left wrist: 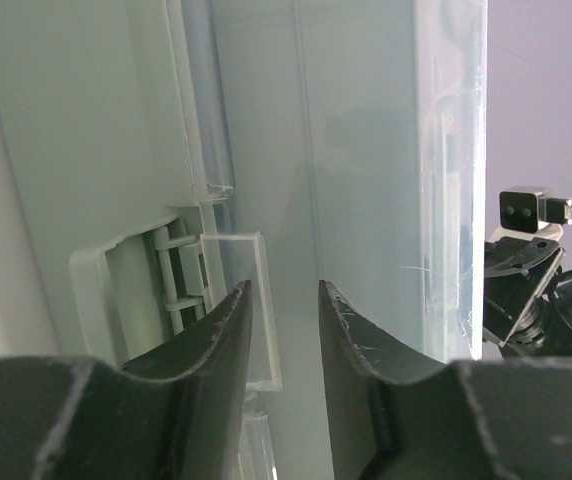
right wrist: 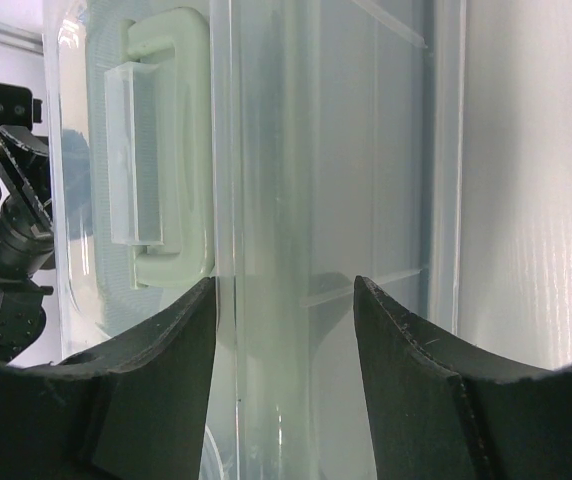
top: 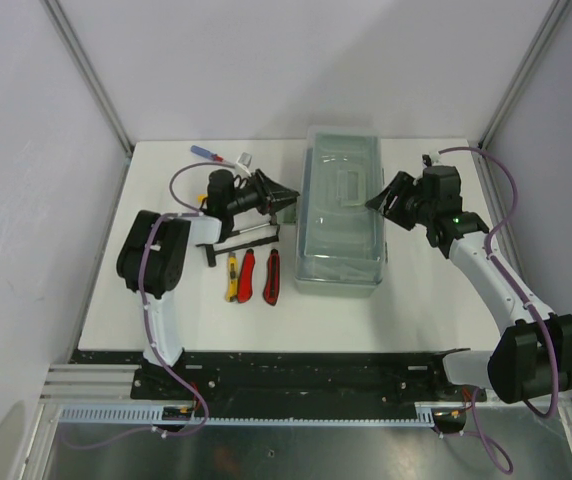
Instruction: Pack the tool kit
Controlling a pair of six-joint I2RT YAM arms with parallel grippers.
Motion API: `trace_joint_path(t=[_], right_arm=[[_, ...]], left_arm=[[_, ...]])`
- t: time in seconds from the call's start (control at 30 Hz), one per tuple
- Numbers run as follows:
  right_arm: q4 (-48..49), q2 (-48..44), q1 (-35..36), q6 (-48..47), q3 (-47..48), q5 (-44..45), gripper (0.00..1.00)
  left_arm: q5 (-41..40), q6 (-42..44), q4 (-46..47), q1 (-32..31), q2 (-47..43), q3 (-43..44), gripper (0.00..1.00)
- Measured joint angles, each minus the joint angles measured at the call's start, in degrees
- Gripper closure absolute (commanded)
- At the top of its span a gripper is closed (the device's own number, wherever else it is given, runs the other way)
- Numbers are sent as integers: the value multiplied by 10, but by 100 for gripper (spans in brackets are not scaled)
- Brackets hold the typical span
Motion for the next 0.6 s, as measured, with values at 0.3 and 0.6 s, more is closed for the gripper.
trace_joint_path(t=[0.3, 0.6], right_arm=[[3, 1, 0, -2, 1, 5, 43], [-6, -5, -4, -20, 8, 17, 39]], left_arm=[[32, -72, 126, -3, 0, -14, 55], [47, -177, 297, -17, -9, -65, 54]])
